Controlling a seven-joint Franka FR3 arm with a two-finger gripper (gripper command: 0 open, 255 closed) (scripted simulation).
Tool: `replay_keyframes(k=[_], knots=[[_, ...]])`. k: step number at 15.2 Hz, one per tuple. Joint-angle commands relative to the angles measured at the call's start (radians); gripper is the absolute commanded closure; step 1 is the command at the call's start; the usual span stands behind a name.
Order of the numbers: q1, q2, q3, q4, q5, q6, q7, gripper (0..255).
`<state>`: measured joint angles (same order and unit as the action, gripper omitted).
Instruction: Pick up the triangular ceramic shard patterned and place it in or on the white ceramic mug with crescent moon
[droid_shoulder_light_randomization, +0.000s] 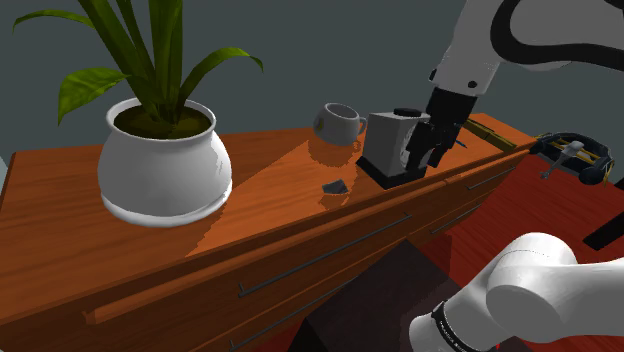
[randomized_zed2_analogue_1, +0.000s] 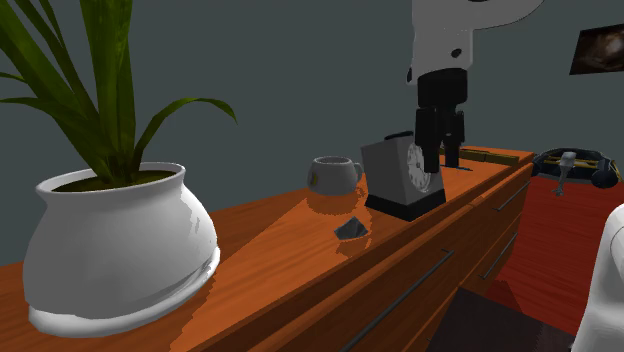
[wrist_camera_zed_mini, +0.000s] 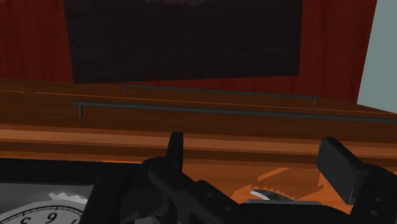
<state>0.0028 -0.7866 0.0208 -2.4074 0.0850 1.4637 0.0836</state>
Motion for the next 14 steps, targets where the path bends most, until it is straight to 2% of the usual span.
replay_keyframes(k=[1,5,8,11,14], knots=[[0.000,0.000,0.000,0.000,0.000,0.000,0.000,0],[-0.009,0.110,0.164,0.040,-0.019,0.082,0.196,0],[-0.030,0.223,0.283,0.094,-0.060,0.129,0.351,0],[-0.060,0.360,0.396,0.169,-0.131,0.155,0.519,0],[-0.091,0.524,0.501,0.266,-0.235,0.152,0.701,0]])
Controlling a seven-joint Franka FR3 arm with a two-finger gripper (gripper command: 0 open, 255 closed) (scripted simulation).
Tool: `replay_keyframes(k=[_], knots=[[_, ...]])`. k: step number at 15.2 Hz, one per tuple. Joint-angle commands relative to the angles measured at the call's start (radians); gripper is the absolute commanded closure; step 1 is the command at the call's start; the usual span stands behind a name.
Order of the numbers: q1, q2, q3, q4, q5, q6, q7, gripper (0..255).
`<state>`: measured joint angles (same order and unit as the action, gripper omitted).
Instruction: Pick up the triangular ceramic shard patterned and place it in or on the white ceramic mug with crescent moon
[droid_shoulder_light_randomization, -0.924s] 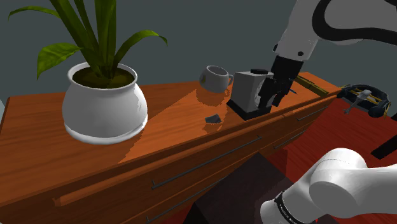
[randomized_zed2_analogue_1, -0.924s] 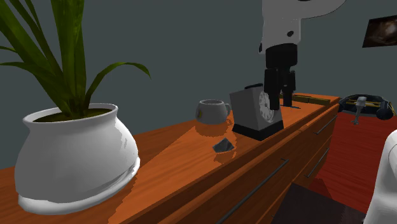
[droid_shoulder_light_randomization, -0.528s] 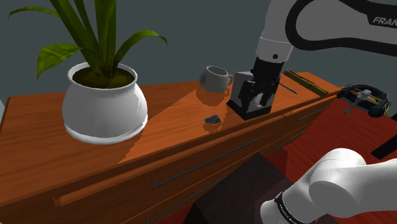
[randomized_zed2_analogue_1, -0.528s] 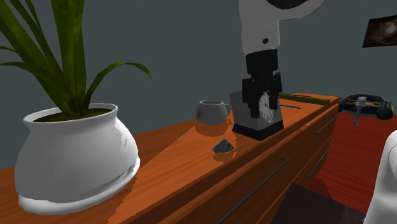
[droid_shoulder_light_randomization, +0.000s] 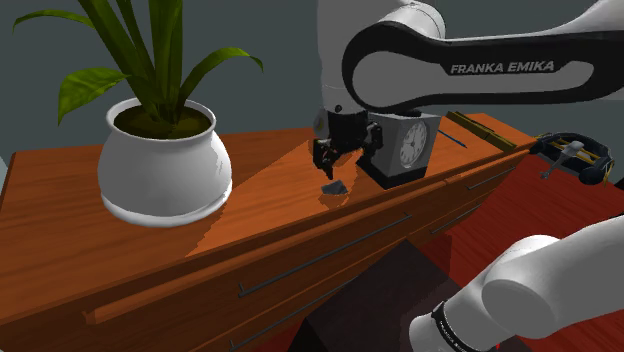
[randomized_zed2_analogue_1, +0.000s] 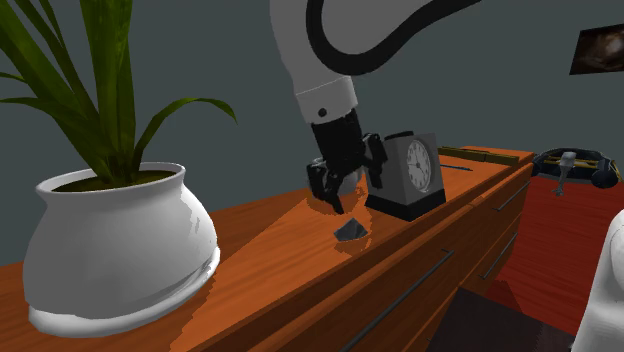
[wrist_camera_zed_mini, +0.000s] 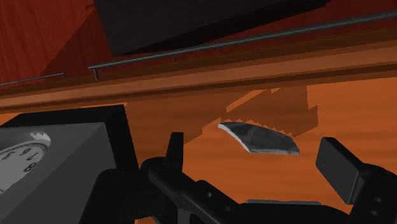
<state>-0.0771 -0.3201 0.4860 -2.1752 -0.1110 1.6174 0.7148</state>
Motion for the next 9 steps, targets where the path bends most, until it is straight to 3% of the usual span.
replay_keyframes(k=[1,3,9], knots=[[-0.019,0.118,0.067,0.071,-0.081,-0.012,0.133,0],[-0.021,0.221,0.106,0.135,-0.154,-0.038,0.235,0],[-0.026,0.202,0.089,0.043,-0.156,0.043,0.231,0]])
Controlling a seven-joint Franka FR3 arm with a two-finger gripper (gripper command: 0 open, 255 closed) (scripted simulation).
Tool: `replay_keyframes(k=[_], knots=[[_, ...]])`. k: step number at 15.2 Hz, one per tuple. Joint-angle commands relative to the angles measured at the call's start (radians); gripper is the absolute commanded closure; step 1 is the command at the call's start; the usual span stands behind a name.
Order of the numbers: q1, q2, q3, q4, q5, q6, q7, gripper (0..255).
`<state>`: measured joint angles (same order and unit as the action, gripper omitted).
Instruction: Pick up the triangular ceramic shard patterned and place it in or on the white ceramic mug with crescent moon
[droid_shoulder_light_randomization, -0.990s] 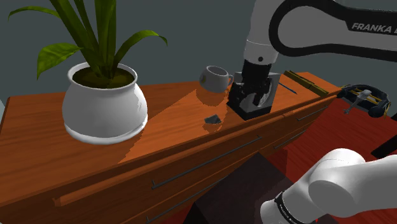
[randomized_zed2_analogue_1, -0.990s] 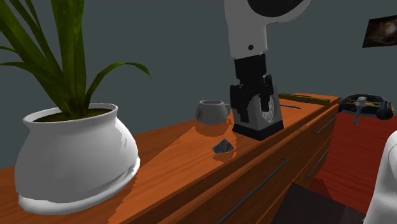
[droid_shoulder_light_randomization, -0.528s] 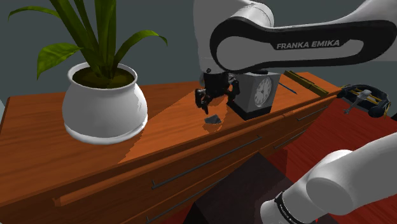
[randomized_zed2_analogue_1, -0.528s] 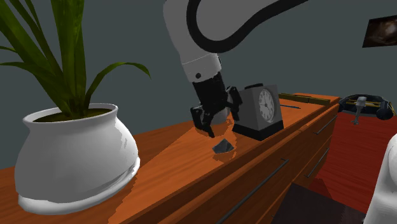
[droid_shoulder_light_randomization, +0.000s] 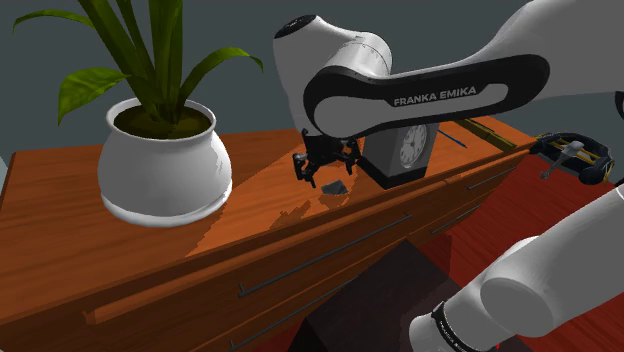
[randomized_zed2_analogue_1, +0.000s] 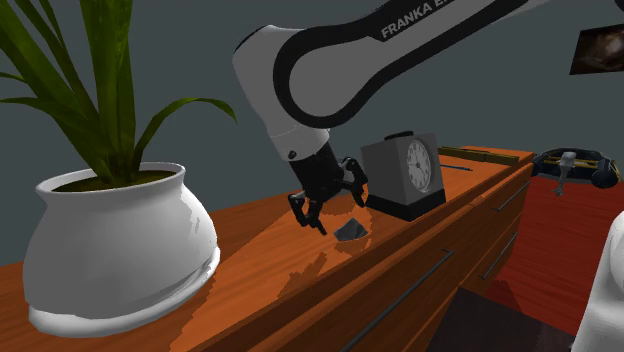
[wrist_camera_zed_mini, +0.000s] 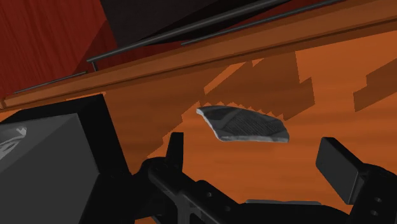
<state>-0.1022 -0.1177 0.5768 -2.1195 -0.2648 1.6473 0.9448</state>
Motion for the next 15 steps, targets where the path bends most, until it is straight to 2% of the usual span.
replay_keyframes(k=[1,9,10,15], knots=[[-0.003,-0.002,-0.004,-0.027,-0.003,0.026,0.001,0],[-0.004,-0.003,-0.005,-0.035,-0.003,0.033,0.001,0],[-0.004,-0.003,-0.005,-0.035,-0.003,0.033,0.001,255],[-0.004,-0.003,-0.005,-0.035,-0.003,0.033,0.001,255]])
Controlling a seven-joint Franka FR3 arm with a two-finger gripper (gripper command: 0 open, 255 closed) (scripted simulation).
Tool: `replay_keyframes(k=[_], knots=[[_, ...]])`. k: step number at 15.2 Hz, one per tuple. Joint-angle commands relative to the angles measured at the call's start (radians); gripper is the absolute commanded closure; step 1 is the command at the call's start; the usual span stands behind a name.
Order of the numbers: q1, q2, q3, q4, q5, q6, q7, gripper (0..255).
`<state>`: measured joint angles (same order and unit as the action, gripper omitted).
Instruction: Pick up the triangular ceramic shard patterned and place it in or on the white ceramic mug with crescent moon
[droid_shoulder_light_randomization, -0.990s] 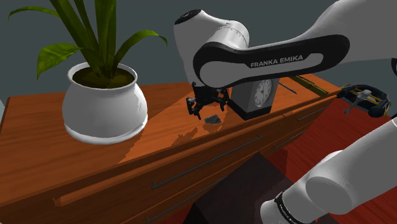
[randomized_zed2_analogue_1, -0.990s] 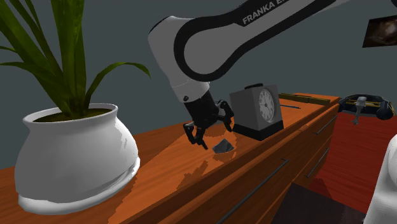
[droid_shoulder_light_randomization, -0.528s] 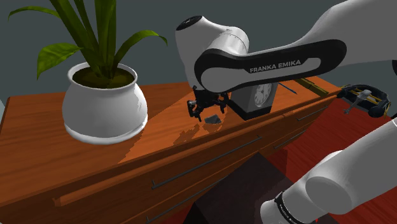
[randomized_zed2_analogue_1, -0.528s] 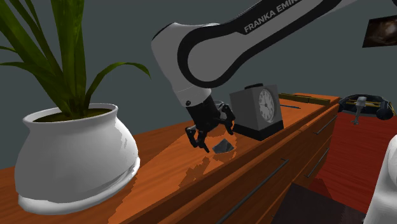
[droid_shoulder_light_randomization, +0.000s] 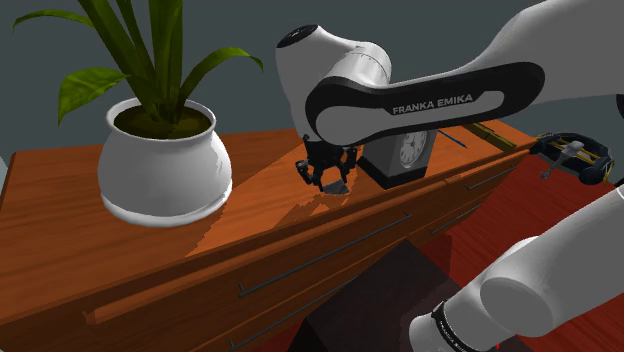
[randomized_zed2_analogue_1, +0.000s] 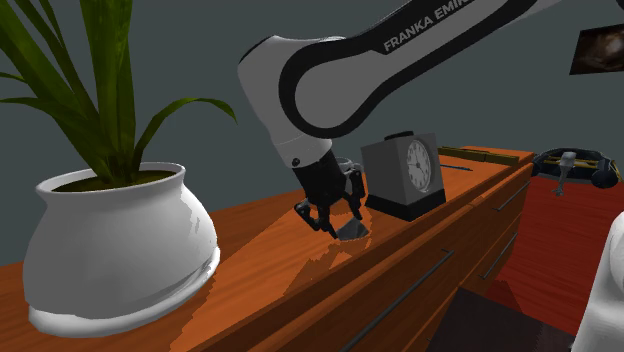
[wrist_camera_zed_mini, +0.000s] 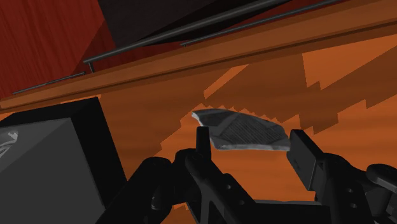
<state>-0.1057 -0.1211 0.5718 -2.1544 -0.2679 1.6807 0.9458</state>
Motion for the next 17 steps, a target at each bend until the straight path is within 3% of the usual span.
replay_keyframes(k=[1,4,17], knots=[[0.000,0.000,0.000,0.000,0.000,0.000,0.000,255],[0.000,0.000,0.000,0.000,0.000,0.000,0.000,255],[-0.001,-0.047,-0.009,0.130,0.019,-0.158,-0.064,255]])
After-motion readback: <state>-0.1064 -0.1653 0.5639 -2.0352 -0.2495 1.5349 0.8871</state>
